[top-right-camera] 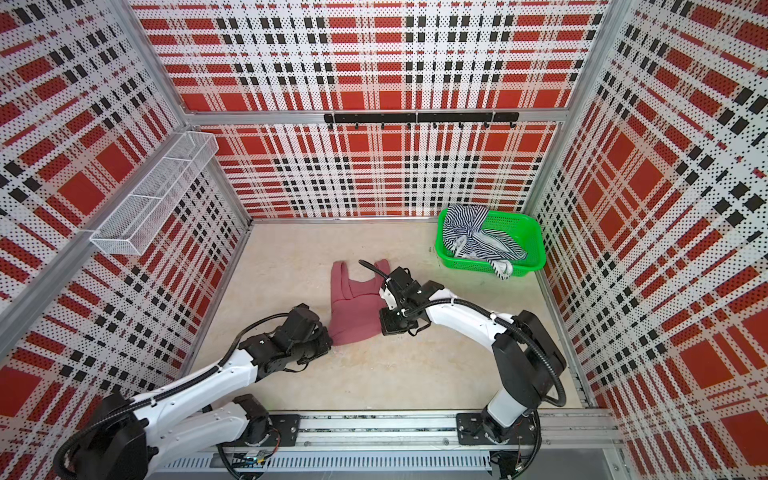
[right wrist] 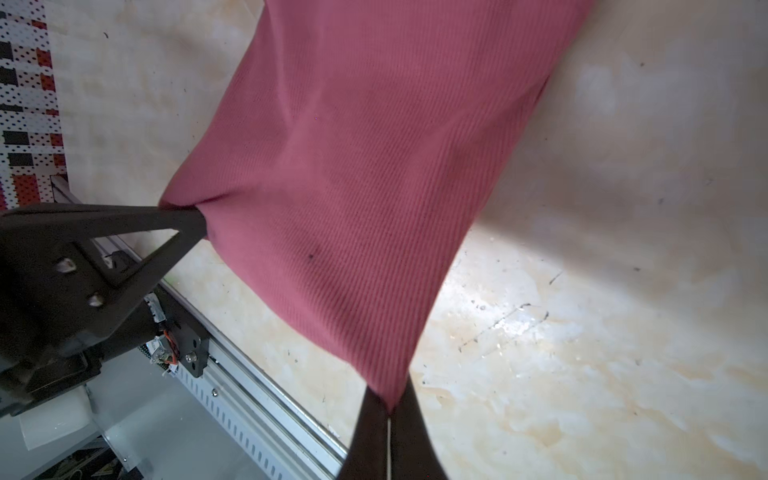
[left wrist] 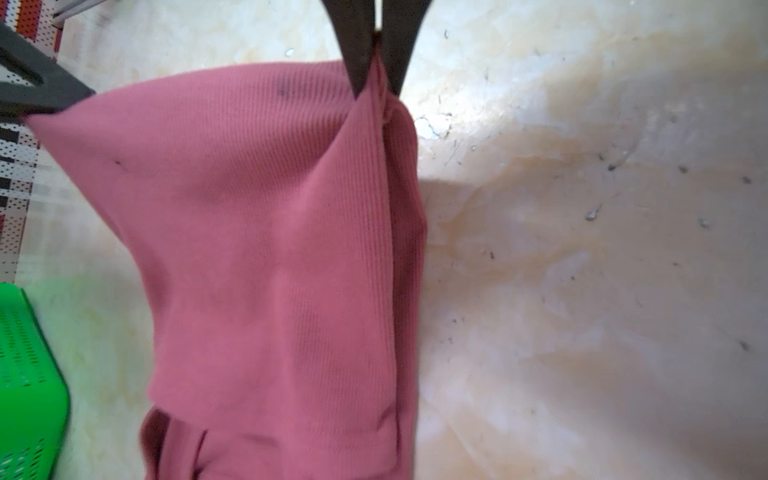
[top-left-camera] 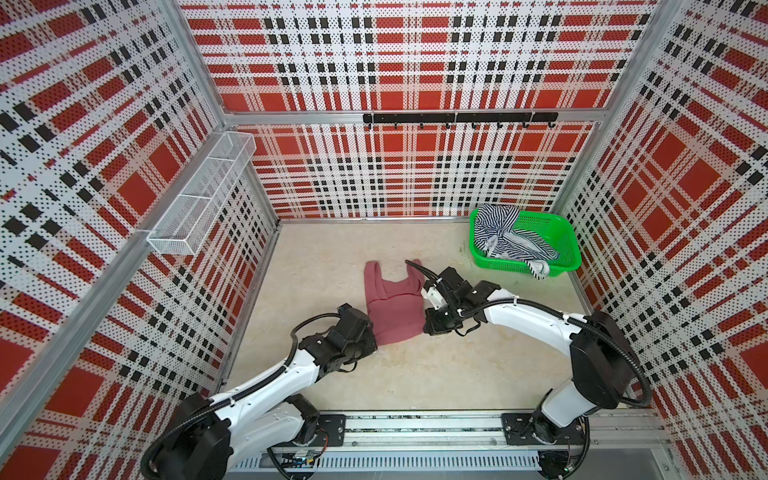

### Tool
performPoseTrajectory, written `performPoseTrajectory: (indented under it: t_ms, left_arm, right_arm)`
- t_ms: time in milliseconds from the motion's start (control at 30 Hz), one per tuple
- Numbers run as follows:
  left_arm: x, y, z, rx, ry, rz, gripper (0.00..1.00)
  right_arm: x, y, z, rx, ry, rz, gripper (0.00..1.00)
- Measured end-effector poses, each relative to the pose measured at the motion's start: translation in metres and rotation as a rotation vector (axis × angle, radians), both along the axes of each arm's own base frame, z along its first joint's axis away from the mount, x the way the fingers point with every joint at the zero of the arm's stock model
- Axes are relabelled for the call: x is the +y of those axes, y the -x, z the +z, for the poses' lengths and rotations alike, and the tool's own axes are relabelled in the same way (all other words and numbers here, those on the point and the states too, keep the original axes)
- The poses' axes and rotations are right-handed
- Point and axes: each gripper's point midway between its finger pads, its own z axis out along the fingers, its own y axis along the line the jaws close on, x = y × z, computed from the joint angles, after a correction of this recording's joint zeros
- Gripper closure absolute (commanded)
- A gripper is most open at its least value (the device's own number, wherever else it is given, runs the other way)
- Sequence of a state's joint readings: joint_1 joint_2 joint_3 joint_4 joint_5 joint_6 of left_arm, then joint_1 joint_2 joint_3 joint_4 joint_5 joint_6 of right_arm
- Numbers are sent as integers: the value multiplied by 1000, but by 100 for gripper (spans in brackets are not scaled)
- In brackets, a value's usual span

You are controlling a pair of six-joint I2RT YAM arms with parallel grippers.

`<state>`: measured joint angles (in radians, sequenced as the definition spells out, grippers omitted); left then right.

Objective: Fold and stack the tank tops

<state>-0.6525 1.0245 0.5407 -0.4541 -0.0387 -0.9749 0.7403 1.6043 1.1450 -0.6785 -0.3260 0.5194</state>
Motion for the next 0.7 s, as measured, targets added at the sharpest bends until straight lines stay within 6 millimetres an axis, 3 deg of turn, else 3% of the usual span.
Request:
performPoseTrajectory:
  t_ms: [400, 533, 700]
  left_arm:
    - [7, -42, 84, -122, -111, -24, 100]
    - [11, -57, 87, -125, -164, -52, 100]
    - [20, -76, 73, -97, -226, -80, 100]
  right_arm:
    - [0, -9, 44, -60, -7, 106, 100]
    - [-6, -22, 58, -86, -15, 97, 100]
    - [-7, -44, 78, -140, -31, 87, 100]
